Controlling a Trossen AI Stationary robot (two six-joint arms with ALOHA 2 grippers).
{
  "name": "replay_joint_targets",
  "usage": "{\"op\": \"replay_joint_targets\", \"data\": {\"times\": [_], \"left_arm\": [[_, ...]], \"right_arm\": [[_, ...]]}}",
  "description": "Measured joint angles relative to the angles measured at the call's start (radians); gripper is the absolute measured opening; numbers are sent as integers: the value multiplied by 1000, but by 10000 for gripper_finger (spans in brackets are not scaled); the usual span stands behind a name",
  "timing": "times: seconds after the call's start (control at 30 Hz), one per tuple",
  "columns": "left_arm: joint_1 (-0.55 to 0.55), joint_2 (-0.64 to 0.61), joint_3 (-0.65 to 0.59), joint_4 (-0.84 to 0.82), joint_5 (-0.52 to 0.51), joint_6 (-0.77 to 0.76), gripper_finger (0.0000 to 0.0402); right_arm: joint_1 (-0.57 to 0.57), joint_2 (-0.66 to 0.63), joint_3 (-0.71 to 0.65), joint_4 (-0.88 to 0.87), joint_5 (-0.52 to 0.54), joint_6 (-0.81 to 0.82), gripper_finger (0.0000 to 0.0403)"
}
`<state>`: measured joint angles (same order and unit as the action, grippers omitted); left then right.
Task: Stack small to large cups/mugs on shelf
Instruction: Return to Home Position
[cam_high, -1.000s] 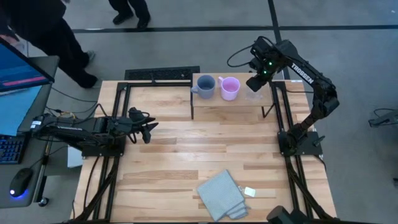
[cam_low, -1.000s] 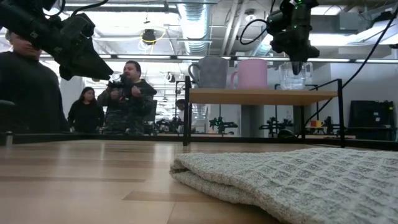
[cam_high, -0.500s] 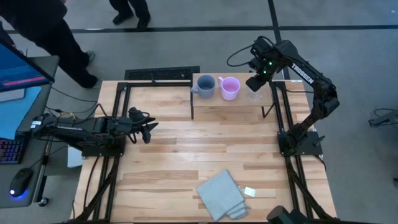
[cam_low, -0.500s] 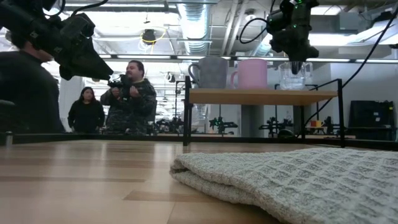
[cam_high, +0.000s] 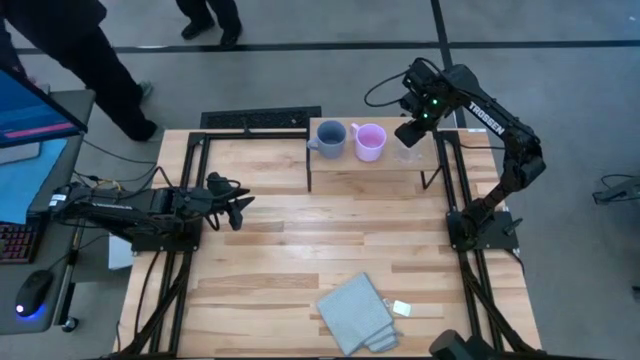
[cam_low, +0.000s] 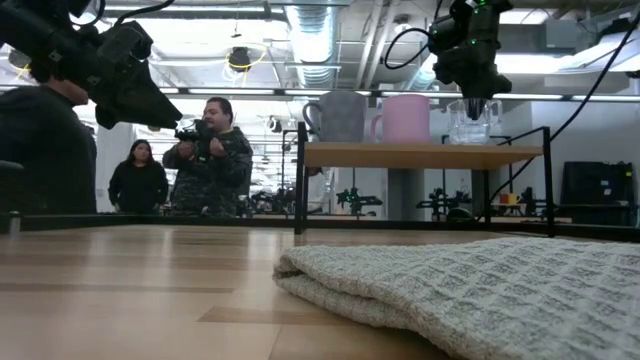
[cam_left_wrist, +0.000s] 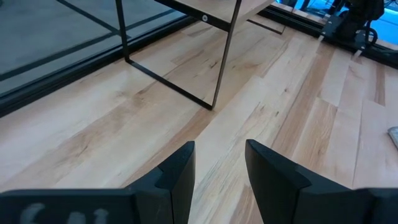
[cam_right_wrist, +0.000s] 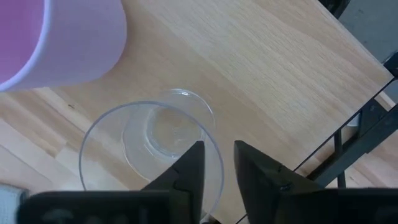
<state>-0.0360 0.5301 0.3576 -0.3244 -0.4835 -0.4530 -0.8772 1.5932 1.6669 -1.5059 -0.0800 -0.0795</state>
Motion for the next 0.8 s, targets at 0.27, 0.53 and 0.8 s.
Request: {"op": "replay_joint_targets", "data": {"times": [0.27,0.53,0.8], "left_arm": [[0,0,0,0,0,0,132],[0,0,0,0,0,0,132],[0,0,0,0,-11,0,132]], "right_arm": [[0,0,0,-1,2,-8,178],[0,0,4,-5,2,-11,200],[0,0,99,-11,-1,-34,193]]}}
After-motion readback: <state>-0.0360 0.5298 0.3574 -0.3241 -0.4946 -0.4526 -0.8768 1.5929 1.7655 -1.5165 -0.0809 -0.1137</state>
